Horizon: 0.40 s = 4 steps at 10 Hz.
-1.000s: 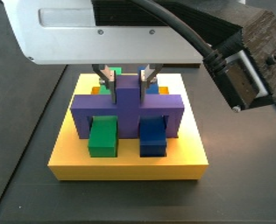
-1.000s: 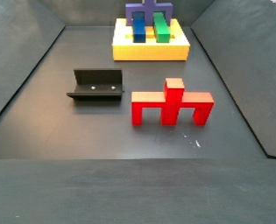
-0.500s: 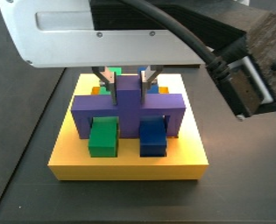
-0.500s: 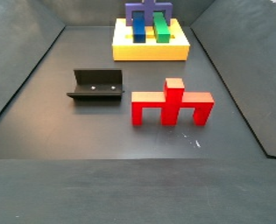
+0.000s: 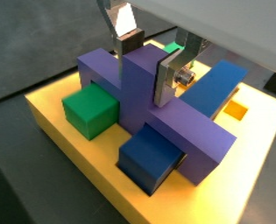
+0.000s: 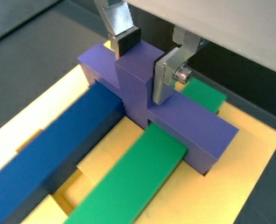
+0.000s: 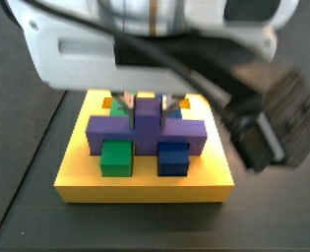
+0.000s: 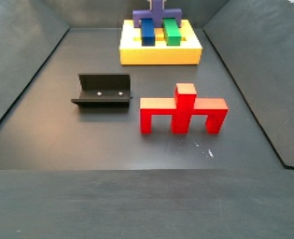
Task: Pick up the purple object. Move up. Move to above the board. Insert the purple object.
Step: Insert the purple object.
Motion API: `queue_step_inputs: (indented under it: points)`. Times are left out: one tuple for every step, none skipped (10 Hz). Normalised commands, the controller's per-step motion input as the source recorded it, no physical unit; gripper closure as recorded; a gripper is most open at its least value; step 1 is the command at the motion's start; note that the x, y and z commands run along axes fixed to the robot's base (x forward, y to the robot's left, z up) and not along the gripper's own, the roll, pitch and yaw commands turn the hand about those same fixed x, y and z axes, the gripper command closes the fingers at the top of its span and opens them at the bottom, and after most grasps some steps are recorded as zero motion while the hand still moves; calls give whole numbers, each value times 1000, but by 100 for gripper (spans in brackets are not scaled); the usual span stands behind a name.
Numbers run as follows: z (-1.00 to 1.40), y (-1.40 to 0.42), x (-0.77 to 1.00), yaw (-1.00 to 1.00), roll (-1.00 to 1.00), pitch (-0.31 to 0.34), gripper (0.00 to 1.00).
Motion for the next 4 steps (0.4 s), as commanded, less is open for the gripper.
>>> queue_step_inputs:
  points:
    - [-486, 0, -17, -49, 0, -14, 100]
    - [-540, 66, -123, -46, 0, -50, 100]
    - [-23, 14, 0, 0, -19, 0, 100]
    - [0, 0, 0, 0, 0, 0, 100]
